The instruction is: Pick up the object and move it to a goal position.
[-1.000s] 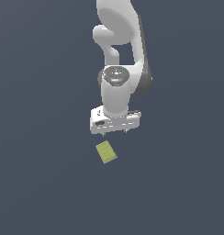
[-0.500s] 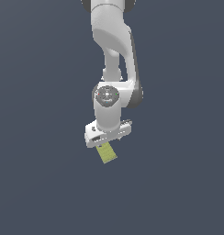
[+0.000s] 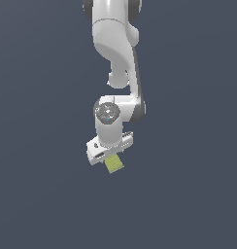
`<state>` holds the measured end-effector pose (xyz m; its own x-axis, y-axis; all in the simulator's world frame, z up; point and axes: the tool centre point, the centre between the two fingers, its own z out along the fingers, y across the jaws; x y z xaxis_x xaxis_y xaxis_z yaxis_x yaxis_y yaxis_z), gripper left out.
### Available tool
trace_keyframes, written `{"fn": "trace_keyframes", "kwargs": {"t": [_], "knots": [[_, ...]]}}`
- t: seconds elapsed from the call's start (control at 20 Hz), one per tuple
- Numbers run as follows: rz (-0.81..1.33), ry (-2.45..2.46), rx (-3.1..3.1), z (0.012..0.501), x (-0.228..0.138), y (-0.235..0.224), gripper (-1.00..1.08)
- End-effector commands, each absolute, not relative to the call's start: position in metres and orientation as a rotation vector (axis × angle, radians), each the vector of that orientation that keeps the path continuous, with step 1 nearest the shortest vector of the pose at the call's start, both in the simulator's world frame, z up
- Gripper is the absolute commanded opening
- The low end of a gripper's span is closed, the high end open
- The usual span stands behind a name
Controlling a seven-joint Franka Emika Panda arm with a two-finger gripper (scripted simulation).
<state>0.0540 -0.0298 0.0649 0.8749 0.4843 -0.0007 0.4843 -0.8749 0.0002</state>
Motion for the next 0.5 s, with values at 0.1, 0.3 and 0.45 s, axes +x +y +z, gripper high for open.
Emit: {"fn": "trace_keyframes", "kwargs": {"t": [0.1,0.3,0.45], "knots": [[0.000,0.818,3.033,0.0601,0.0556,-0.0321,1.00],[-0.001,0.812,3.035,0.0590,0.0551,-0.0321,1.00],[-0.001,0.813,3.035,0.0514,0.0550,-0.0321,1.00]]}}
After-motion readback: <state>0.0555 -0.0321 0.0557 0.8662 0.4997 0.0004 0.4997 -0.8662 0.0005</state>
